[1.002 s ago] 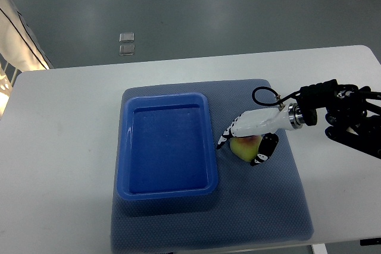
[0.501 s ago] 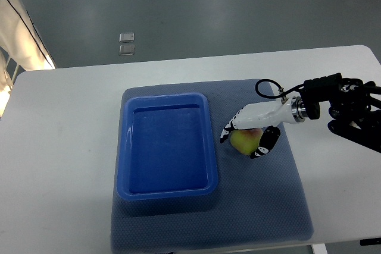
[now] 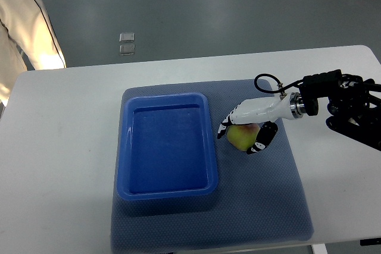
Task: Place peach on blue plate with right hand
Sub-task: 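Lift the peach and carry it over the blue tray with the right hand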
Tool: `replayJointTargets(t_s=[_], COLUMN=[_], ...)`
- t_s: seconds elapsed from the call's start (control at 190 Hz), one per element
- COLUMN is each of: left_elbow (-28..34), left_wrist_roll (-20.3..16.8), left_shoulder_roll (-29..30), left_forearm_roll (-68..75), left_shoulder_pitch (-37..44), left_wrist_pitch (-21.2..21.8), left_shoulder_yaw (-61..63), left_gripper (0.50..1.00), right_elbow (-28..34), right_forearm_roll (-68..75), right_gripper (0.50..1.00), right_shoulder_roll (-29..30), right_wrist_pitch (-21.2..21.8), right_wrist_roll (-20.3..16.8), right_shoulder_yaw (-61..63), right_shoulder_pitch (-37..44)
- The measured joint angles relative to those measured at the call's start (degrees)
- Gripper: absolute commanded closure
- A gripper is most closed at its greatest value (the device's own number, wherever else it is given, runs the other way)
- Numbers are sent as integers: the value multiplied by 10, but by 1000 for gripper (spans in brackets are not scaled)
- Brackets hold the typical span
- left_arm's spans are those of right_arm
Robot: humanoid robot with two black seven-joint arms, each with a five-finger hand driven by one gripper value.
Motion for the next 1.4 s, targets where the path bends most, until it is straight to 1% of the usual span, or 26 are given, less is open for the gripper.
replayJointTargets(t_s=[0.163,0.253,0.38,0.654,0.754,0.849,0.923,0.949,0.975,1.023,1.028,1.054,1.081,1.154,1.191,1.26,1.265,1.286,1.402], left_elbow=[1,1,2,4,4,4,4,4,4,4,4,4,4,4,4,4,4,4,4], left_wrist_roll=[0,0,0,0,0,0,0,0,0,0,0,0,0,0,0,0,0,0,0], left_shoulder_roll=[0,0,0,0,0,0,0,0,0,0,0,0,0,0,0,0,0,0,0], left_forearm_roll=[0,0,0,0,0,0,0,0,0,0,0,0,0,0,0,0,0,0,0], left_shoulder_pitch=[0,0,0,0,0,0,0,0,0,0,0,0,0,0,0,0,0,0,0], left_wrist_pitch=[0,0,0,0,0,0,0,0,0,0,0,0,0,0,0,0,0,0,0], left_shoulder_yaw=[1,1,1,2,2,2,2,1,1,1,1,1,1,1,1,1,1,1,1], left_gripper=[500,500,500,500,500,500,500,500,500,500,500,500,500,500,500,500,500,500,500], right_elbow=[0,-3,-23,-64,-89,-108,-120,-125,-128,-133,-134,-137,-140,-147,-148,-149,-149,-149,-149], right_forearm_roll=[5,6,7,21,24,25,25,24,24,24,24,24,24,24,24,24,24,24,25], right_gripper=[736,736,732,726,718,713,707,701,685,685,673,664,644,632,601,599,591,587,585], right_shoulder_roll=[5,24,76,205,242,264,275,279,281,284,284,285,286,286,286,286,286,286,286], right_wrist_pitch=[10,15,19,4,0,-2,-3,-4,-6,-12,-12,-15,-22,-34,-37,-41,-41,-41,-45], right_wrist_roll=[0,-1,-1,9,10,10,10,10,10,9,9,9,9,9,9,9,9,9,9], right_shoulder_yaw=[9,10,10,13,13,11,10,10,10,8,8,7,6,4,4,4,4,4,6], right_shoulder_pitch=[32,53,71,75,70,57,46,42,40,36,35,34,31,25,23,21,20,20,17])
